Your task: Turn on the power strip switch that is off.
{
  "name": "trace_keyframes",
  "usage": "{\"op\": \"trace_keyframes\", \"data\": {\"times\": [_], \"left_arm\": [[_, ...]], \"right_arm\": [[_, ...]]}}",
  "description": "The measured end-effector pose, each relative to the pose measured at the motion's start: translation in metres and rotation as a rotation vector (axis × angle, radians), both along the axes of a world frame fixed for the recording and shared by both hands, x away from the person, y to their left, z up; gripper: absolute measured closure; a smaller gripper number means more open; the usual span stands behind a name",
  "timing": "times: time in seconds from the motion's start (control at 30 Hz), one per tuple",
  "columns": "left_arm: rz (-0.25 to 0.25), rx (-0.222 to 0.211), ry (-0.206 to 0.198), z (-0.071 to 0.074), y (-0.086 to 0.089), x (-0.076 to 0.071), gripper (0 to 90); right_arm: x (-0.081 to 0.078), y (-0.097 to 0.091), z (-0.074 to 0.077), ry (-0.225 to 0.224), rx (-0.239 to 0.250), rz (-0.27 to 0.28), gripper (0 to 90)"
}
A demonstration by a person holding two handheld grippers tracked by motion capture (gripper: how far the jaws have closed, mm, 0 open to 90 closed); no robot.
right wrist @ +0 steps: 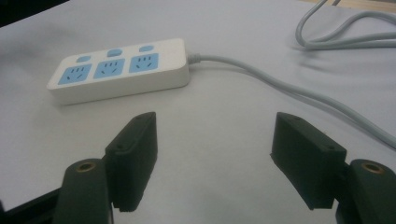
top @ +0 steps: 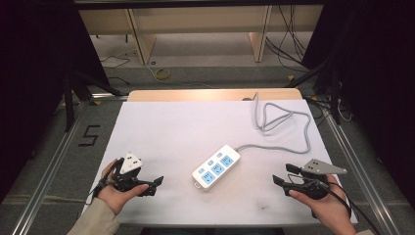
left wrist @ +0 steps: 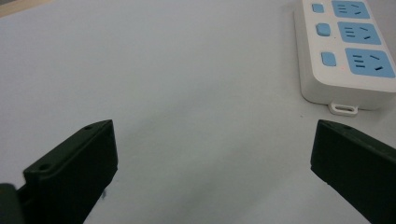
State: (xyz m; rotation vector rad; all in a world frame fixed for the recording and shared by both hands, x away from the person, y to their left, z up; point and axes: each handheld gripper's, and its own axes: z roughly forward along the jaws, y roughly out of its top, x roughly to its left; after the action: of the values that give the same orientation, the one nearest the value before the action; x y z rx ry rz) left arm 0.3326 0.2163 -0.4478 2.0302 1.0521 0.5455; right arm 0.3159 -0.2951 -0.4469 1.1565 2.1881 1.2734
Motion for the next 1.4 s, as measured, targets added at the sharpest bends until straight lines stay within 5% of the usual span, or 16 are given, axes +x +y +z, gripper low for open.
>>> {"op": "trace_keyframes", "data": {"times": [0.17, 0.47, 0.7, 1.4], "left_arm": [[-0.003, 0.001, 0.002, 0.0, -0.001, 0.0, 0.8], [0.007, -0.002, -0.002, 0.0, -0.001, 0.001, 2.4], [0.003, 0.004, -0.004, 0.0, -0.001, 0.001, 3.4], [0.0, 0.003, -0.006, 0.0, -0.003, 0.001, 4.4]], "right_arm": [[0.001, 0.001, 0.0, -0.003, -0.019, 0.011, 40.5], [0.0, 0.006, 0.004, -0.008, -0.084, 0.027, 71.3], [-0.001, 0.008, 0.008, -0.027, -0.107, 0.027, 85.6], [0.003, 0.014, 0.01, -0.019, -0.139, 0.04, 90.0]]}}
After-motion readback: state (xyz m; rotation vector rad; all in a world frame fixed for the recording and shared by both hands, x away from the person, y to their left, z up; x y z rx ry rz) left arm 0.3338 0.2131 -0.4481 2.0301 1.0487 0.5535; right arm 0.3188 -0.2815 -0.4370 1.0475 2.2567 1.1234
